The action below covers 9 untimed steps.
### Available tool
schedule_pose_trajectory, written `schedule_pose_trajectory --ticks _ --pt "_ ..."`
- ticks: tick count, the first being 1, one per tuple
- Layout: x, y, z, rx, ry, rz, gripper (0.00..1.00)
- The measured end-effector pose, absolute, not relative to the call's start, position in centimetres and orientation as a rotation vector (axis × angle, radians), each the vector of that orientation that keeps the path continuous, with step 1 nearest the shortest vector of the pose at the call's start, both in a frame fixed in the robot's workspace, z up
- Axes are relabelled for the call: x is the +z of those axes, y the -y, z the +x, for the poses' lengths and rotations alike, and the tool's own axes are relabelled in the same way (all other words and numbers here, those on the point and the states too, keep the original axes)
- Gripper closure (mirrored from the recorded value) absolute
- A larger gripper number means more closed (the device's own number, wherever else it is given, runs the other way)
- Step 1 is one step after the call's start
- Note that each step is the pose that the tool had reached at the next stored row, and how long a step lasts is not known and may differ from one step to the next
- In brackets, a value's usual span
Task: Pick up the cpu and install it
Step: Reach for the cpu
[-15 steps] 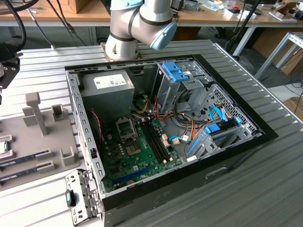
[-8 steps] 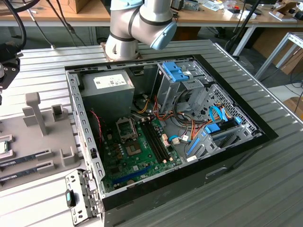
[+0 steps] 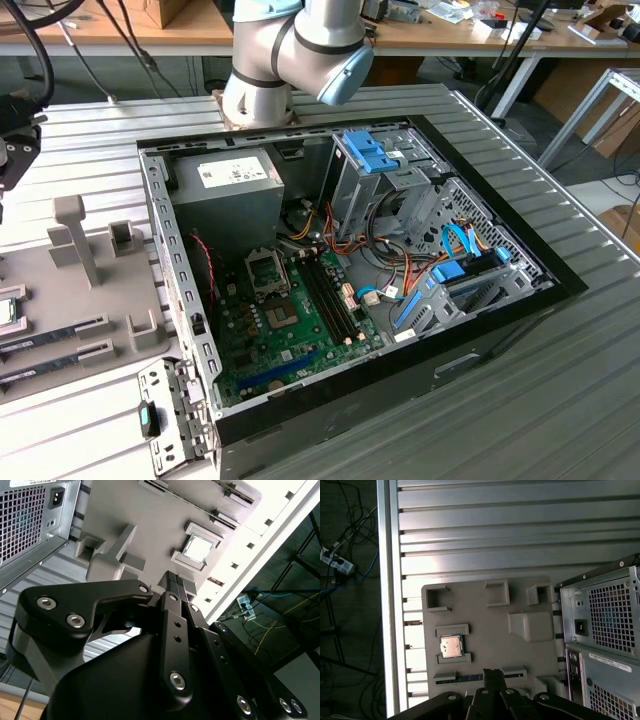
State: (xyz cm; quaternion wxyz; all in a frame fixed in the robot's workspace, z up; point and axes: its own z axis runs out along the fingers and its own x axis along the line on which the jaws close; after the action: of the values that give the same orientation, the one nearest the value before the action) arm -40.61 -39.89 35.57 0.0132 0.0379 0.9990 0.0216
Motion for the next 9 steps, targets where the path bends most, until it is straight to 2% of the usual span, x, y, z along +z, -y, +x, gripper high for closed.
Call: schedule_pose_trajectory --ticks 9 --pt "35.44 39.89 -40.87 0.067 -3.113 0.118 0.89"
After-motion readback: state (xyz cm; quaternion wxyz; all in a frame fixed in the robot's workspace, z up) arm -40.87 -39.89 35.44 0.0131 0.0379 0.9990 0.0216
